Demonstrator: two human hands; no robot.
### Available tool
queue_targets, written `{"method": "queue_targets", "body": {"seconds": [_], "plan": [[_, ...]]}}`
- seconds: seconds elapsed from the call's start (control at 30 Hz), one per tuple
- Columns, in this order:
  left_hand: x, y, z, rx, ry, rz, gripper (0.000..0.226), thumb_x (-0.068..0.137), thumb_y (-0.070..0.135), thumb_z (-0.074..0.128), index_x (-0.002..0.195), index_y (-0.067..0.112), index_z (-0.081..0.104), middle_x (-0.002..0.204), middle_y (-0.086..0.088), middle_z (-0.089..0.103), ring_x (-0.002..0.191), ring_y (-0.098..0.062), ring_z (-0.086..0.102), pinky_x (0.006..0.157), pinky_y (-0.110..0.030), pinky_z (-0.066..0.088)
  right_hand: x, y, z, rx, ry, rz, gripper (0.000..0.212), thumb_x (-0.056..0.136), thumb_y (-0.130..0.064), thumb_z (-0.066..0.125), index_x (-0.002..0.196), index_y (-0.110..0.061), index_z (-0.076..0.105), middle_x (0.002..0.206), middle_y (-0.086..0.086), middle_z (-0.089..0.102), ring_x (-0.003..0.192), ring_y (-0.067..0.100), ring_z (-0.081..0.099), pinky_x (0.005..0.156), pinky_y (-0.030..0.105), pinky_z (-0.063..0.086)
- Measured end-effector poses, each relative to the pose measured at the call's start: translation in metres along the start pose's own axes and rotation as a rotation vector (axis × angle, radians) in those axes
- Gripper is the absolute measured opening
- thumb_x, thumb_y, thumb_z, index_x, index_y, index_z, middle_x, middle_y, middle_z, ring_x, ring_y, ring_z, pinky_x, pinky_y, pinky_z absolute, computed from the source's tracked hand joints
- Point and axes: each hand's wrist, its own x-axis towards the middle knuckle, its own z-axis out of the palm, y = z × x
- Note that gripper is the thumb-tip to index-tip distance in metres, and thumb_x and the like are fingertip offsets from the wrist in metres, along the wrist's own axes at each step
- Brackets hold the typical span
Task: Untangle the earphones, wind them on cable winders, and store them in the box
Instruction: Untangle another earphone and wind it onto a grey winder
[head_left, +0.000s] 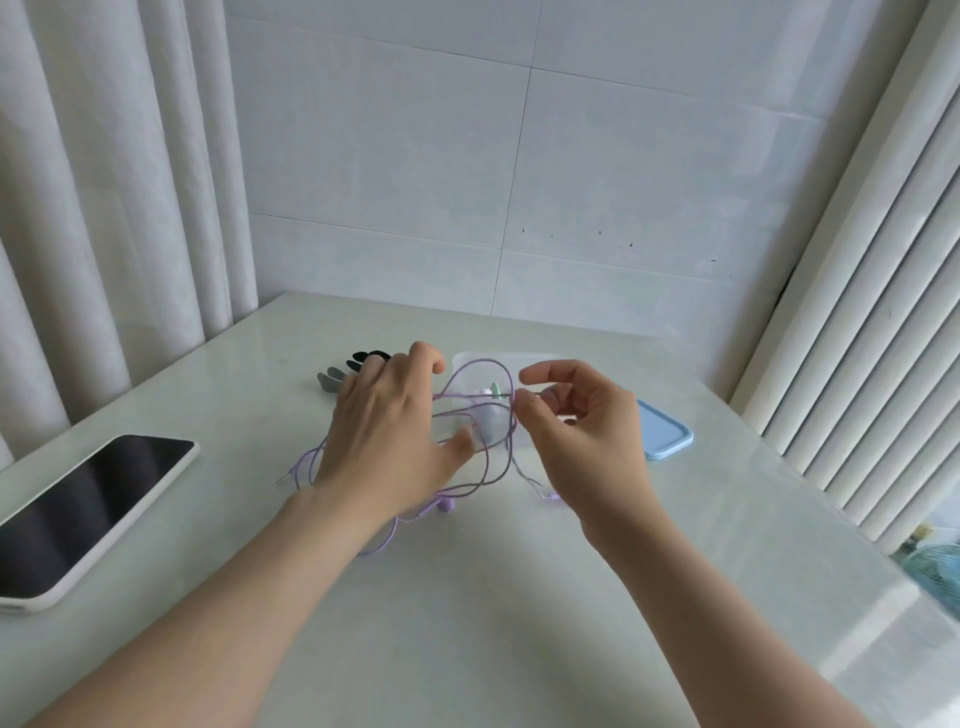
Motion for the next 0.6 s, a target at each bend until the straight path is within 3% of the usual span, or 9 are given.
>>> {"method": "queue_targets", "body": {"seconds": [0.1, 0.2, 0.3, 0.4, 0.5, 0.6], "plan": [[0.000, -0.008, 0.005, 0.104, -0.011, 0.016, 0.060, 0.071, 0.057, 0.078, 0.111, 0.022, 0.050, 0.098, 0.003, 0.061, 0.094, -0.026, 0.047, 0.079, -0.039, 0.032, 0.000, -0.004, -0.004, 0.099, -0.005, 0.024, 0.030, 0.087, 0.001, 0.066, 0.099, -0.026, 0.069, 0.071, -0.007, 0.059, 0.062, 0.011, 0.053, 0.061, 0.025, 0.043], [0.000, -0.005, 0.005, 0.186, -0.025, 0.047, 0.064, 0.062, 0.042, 0.087, 0.111, 0.023, 0.051, 0.102, 0.001, 0.050, 0.094, -0.027, 0.045, 0.077, -0.039, 0.033, 0.000, -0.005, -0.001, 0.193, -0.010, 0.037, 0.036, 0.084, 0.012, 0.055, 0.100, -0.018, 0.067, 0.072, -0.001, 0.048, 0.066, 0.019, 0.053, 0.068, 0.035, 0.056], [0.000, -0.004, 0.005, 0.220, 0.009, 0.051, 0.058, 0.059, 0.015, 0.082, 0.109, 0.021, 0.052, 0.105, -0.004, 0.041, 0.092, -0.029, 0.044, 0.073, -0.038, 0.031, 0.002, -0.004, -0.003, 0.152, -0.002, 0.035, 0.034, 0.084, 0.009, 0.055, 0.097, -0.020, 0.068, 0.074, 0.003, 0.041, 0.067, 0.021, 0.044, 0.061, 0.035, 0.046], [0.001, -0.008, 0.005, 0.249, 0.034, 0.020, 0.063, 0.055, -0.010, 0.069, 0.108, 0.019, 0.055, 0.105, -0.007, 0.041, 0.090, -0.031, 0.044, 0.072, -0.038, 0.031, 0.005, 0.001, -0.007, -0.113, 0.065, -0.118, 0.034, 0.081, 0.003, 0.057, 0.098, -0.024, 0.067, 0.068, -0.004, 0.049, 0.064, 0.016, 0.045, 0.064, 0.023, 0.041], [0.002, -0.011, 0.005, 0.270, 0.062, -0.018, 0.071, 0.050, -0.021, 0.057, 0.109, 0.019, 0.059, 0.105, -0.008, 0.043, 0.089, -0.032, 0.044, 0.071, -0.039, 0.033, 0.008, 0.011, -0.012, -0.497, 0.082, -0.325, 0.044, 0.076, 0.009, 0.056, 0.104, -0.024, 0.066, 0.082, -0.006, 0.056, 0.078, 0.010, 0.054, 0.073, 0.011, 0.039], [0.002, -0.009, 0.002, 0.290, 0.095, -0.030, 0.071, 0.051, -0.024, 0.049, 0.106, 0.018, 0.062, 0.103, -0.009, 0.046, 0.090, -0.033, 0.045, 0.070, -0.040, 0.031, 0.016, 0.031, -0.018, -0.775, 0.043, -0.386, 0.055, 0.070, 0.018, 0.051, 0.106, -0.019, 0.070, 0.097, 0.000, 0.052, 0.088, 0.024, 0.052, 0.075, 0.036, 0.045]]}}
